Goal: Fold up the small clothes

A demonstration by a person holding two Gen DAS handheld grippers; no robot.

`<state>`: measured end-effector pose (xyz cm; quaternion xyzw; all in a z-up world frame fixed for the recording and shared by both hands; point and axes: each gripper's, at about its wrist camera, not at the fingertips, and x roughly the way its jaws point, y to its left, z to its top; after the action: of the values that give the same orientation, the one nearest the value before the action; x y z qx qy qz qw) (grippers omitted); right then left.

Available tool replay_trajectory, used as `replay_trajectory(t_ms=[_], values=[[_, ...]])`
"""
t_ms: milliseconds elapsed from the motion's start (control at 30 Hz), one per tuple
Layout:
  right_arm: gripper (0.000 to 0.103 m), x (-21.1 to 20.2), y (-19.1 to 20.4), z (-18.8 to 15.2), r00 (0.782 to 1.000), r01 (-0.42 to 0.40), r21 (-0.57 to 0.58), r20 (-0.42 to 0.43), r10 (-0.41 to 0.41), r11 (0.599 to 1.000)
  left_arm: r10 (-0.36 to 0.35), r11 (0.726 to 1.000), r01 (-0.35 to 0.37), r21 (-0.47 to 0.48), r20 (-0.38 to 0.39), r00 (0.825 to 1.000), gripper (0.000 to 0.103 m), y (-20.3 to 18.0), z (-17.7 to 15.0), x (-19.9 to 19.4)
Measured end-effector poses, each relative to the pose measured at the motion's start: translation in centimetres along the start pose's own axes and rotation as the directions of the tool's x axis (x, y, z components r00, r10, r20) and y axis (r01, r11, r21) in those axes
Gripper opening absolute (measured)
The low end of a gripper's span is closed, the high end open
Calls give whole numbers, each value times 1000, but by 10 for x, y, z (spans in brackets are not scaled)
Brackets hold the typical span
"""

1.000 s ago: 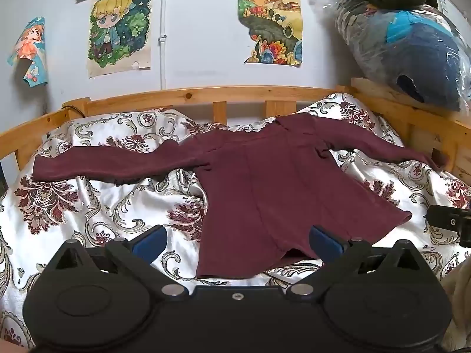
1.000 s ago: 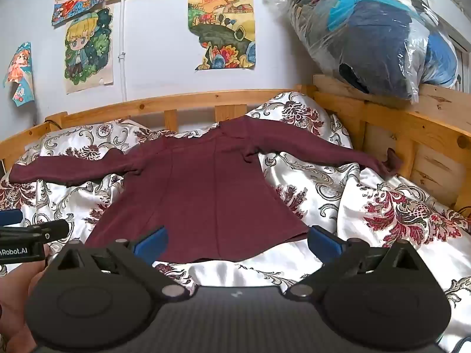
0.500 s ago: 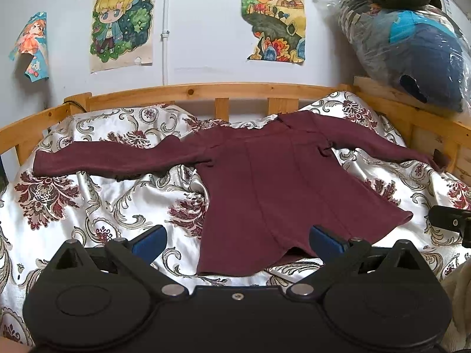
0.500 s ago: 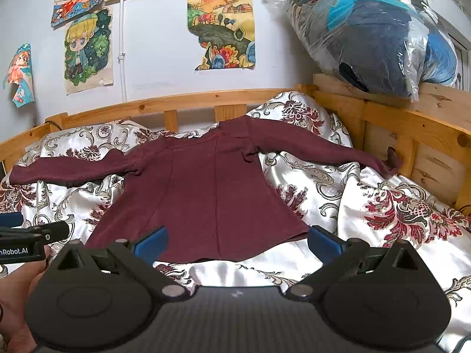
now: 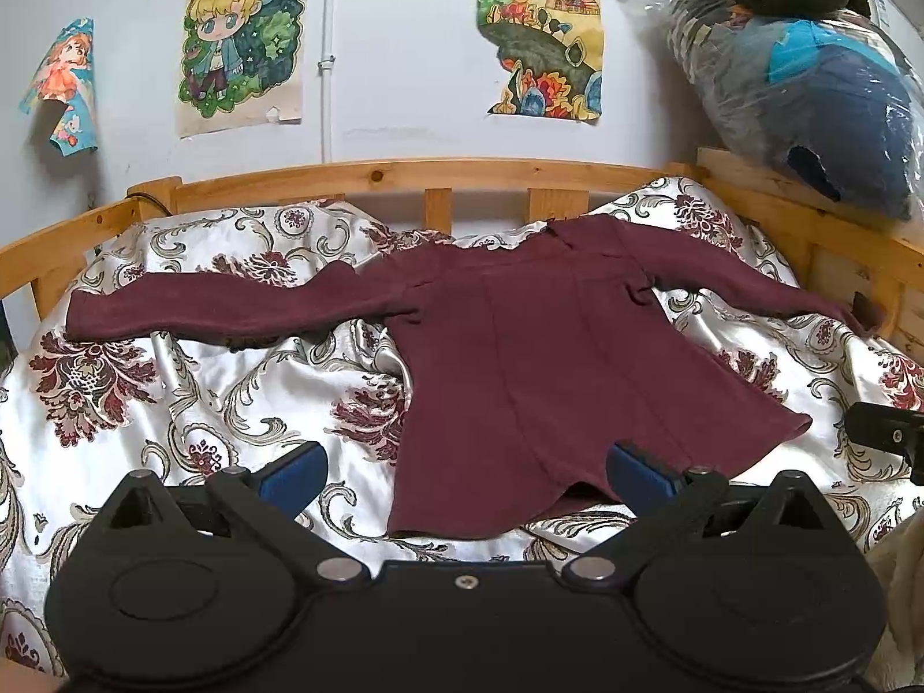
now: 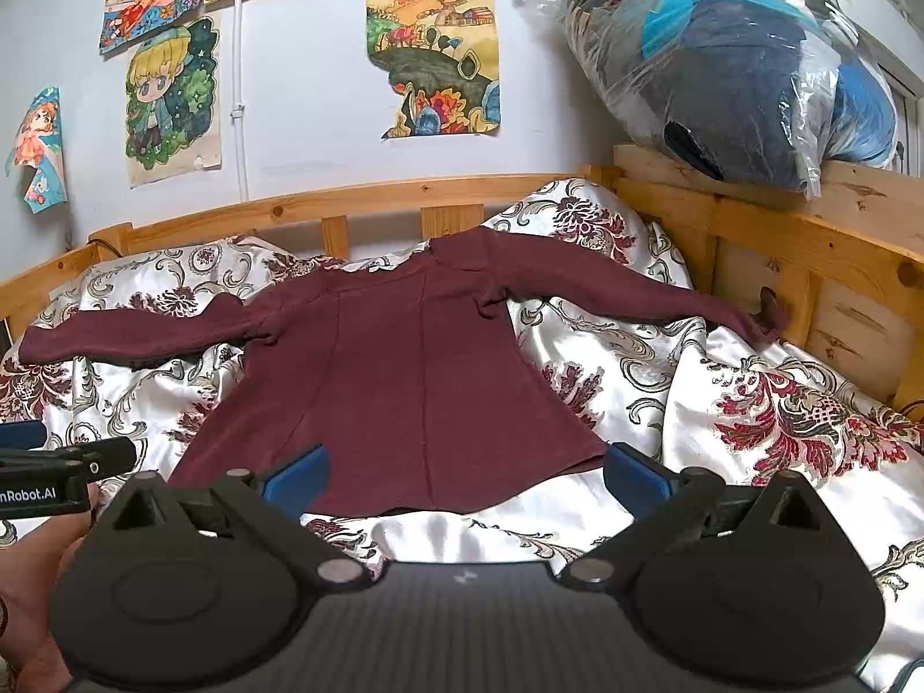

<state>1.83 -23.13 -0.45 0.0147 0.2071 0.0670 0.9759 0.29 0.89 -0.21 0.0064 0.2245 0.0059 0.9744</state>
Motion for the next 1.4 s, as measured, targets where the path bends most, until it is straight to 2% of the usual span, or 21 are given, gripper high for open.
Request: replay_trajectory(t_ms=[467,633,767,1100,1267,1400], values=[[103,-1,0,1,1000,1,4,0,-1,1000,0,1000,0,1,-11,1000,102,-1,1,2],[103,-6,-4,2,999,33,42,38,-34,999,-8,1000,8,11,-16,1000,102,-3,1,5],[103,-9,-13,10,998,21,77,58,-26,997,-11,1000,11,16,-23,1000,102,-5,5,9],[103,-6,1,14,998,7,-1,55,-7,1000,3,1000,-3,9,-37,999,102,-7,12,17],[103,1,2,23,999,-29,6,32,29,1000,23,1000,-23,-6,-50,998,102,-11,22,27],[103,11,-13,38,993,-111,139,42,106,984,55,998,-57,-21,-92,994,102,-21,45,46]])
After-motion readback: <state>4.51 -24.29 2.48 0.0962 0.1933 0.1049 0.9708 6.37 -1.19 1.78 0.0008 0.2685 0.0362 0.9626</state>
